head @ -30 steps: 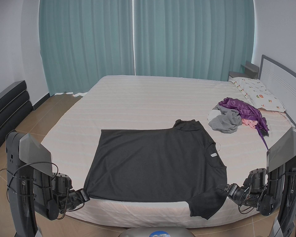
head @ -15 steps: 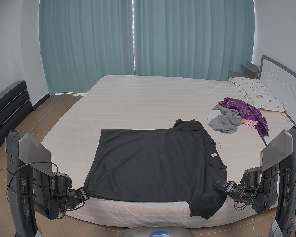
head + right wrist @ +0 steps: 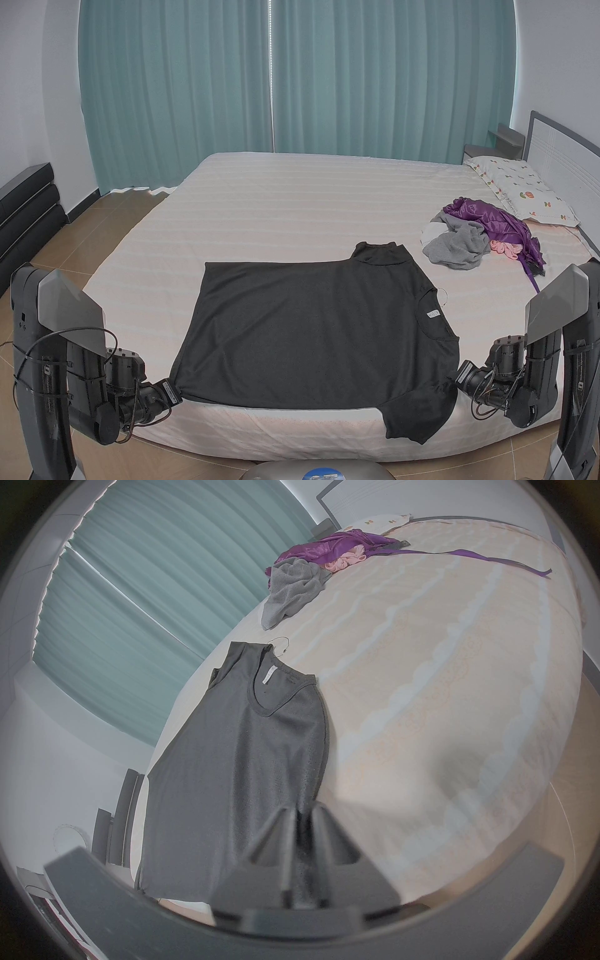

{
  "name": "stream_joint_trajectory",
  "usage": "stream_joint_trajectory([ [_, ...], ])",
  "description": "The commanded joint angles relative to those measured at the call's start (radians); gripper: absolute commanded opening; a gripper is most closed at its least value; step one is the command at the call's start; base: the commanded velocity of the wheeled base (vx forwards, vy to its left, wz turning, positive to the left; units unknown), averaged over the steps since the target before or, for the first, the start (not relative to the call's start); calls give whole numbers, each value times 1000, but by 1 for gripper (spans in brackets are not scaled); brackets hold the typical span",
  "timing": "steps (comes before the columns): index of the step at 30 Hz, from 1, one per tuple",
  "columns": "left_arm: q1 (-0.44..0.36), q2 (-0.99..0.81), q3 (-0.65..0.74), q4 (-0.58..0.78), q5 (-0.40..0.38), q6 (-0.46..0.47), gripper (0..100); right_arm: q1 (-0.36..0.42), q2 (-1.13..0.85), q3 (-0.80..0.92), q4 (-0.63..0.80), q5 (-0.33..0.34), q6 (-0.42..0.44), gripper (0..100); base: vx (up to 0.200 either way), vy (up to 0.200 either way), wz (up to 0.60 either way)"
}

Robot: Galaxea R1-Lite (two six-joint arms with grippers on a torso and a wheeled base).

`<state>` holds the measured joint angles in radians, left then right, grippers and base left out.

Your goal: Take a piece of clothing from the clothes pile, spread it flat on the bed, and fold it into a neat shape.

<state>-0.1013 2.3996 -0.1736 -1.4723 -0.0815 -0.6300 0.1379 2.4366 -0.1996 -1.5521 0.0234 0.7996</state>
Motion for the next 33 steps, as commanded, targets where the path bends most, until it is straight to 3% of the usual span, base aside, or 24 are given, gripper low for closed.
stream_joint_trajectory([
  [1, 0, -2, -1, 0, 0, -4, 0, -7, -5, -9, -14, 0, 0, 0, 0, 0, 0],
  [26, 3, -3, -3, 0, 0, -19, 0, -15, 25, -210, 14, 7, -60, 0, 0, 0, 0],
  [27, 3, -3, -3, 0, 0, -19, 0, -15, 30, -213, 7, 9, -60, 100, 0, 0, 0],
  [33, 2, -3, -3, 0, 0, -19, 0, -37, 7, -195, -14, 15, -62, 100, 0, 0, 0],
])
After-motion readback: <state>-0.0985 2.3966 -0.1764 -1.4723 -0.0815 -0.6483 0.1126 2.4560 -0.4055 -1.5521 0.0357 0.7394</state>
